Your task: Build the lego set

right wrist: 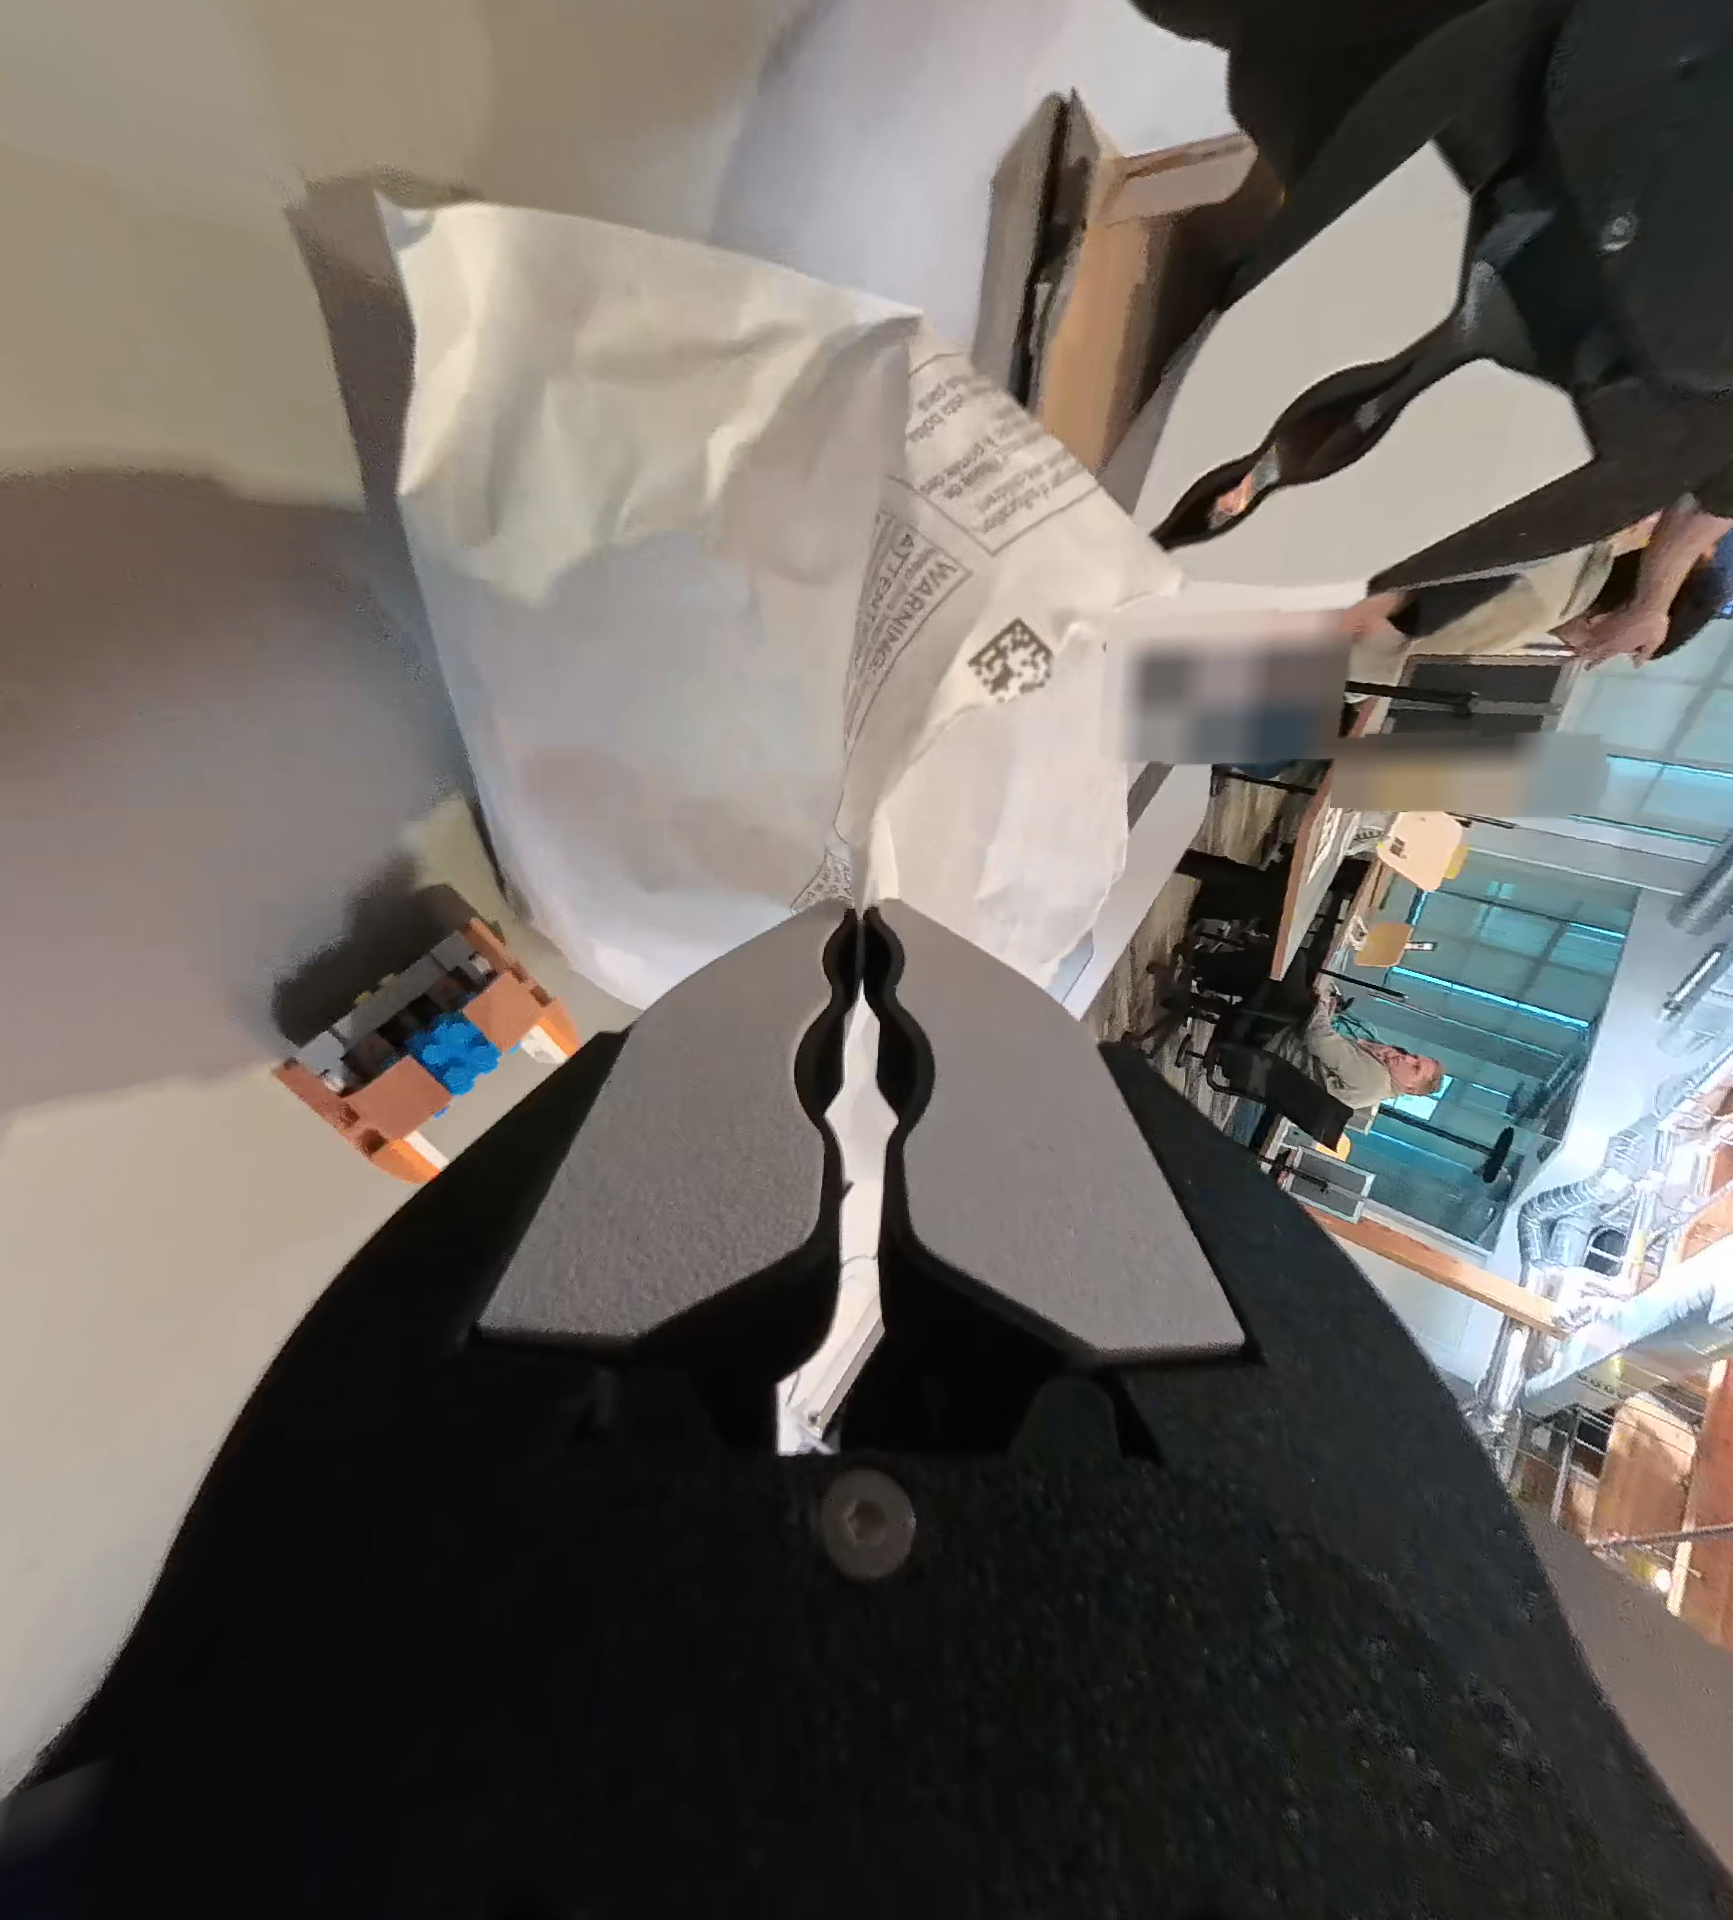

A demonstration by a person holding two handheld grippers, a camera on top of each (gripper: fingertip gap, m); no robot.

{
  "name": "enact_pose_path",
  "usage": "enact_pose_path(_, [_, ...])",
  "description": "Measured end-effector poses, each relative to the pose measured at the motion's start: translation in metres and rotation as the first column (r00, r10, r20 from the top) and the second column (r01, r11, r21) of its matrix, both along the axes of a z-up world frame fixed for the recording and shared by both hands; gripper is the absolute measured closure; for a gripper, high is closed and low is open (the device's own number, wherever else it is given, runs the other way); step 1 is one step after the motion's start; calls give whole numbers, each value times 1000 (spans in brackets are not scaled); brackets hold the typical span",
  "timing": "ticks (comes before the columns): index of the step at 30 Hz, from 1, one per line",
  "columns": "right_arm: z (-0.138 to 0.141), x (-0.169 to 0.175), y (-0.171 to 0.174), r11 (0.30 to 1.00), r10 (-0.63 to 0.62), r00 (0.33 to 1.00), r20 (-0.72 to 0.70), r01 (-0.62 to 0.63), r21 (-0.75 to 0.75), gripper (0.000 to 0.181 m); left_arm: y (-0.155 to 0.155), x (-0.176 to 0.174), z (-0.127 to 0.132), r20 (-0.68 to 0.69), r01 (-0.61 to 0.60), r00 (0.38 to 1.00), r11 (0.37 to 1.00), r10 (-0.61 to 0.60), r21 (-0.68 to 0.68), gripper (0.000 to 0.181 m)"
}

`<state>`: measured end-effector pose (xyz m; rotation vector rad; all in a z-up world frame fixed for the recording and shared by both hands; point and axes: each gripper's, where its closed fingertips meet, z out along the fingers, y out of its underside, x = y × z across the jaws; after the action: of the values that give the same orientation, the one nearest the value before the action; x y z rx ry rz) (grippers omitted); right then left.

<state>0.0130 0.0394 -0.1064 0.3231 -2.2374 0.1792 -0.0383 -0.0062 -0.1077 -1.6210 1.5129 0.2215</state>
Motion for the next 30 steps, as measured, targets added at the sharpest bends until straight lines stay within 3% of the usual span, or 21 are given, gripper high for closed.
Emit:
enact_pose_path(4, [-3,2,-6,1000,-27,999,22,27,4,181,2,12,3,43,-9,999,991,4,131,178])
enact_pose_path(7, [-4,0,-7,999,-54,998,34,54,-7,181,1,19,7,234,-65,972,974,13,216,174])
enact_pose_path(9, [-3,-4,-5,997,-82,996,36,83,-7,181,-5,19,13,412,-122,911,966,17,229,169])
enact_pose_path(11, [-2,-8,-4,995,-97,994,40,97,-1,181,-14,18,20,592,-184,805,956,14,228,162])
enact_pose_path(13, [-2,-12,-5,995,-95,994,48,95,9,181,-25,17,23,678,-211,735,952,6,220,155])
enact_pose_path(14, [-2,-13,-6,996,-84,995,51,84,15,181,-29,17,24,675,-223,738,945,4,238,152])
enact_pose_path(17, [-3,-16,-12,999,-24,997,69,21,39,181,-34,19,30,562,-198,827,941,11,274,150])
enact_pose_path(22, [-2,-19,-20,995,58,993,107,-66,74,181,-34,33,17,292,39,954,993,-69,107,141])
enact_pose_path(27, [-3,-19,-23,987,83,989,122,-98,125,181,-25,42,20,124,157,980,988,-155,-5,141])
enact_pose_path(30, [-2,-17,-27,984,95,987,127,-113,137,181,-17,44,3,11,167,986,979,-167,-112,143])
